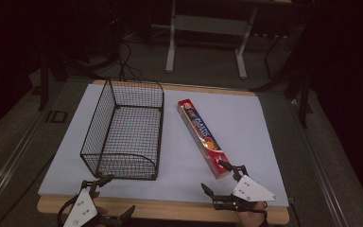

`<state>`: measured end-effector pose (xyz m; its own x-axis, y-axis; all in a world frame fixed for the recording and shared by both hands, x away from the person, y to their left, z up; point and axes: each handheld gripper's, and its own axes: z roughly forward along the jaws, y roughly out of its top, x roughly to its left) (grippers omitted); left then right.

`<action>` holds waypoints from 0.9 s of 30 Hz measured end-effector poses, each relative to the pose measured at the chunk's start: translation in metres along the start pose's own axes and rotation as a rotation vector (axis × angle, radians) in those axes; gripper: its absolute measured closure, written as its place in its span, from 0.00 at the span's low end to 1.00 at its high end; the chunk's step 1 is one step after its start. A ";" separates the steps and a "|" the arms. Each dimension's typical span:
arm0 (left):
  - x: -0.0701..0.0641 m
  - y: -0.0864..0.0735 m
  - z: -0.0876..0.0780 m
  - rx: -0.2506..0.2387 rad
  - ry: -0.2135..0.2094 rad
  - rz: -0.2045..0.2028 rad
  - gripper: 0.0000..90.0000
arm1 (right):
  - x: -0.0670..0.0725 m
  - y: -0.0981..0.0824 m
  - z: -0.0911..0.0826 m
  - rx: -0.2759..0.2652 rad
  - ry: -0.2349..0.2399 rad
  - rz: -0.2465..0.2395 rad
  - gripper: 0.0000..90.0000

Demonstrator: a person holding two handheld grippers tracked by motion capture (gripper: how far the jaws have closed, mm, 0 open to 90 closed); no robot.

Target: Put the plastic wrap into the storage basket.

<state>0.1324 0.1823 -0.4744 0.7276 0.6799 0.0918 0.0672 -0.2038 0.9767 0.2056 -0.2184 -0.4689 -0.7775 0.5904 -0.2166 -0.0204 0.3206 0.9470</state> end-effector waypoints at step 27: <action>-0.009 0.007 0.010 -0.037 -0.119 0.029 0.00 | -0.001 0.022 0.006 0.075 -0.006 -0.024 0.15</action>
<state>0.1335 0.1680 -0.4702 0.8049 0.5852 0.0983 0.0216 -0.1944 0.9807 0.2102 -0.2074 -0.4497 -0.7738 0.5858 -0.2409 0.0082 0.3895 0.9210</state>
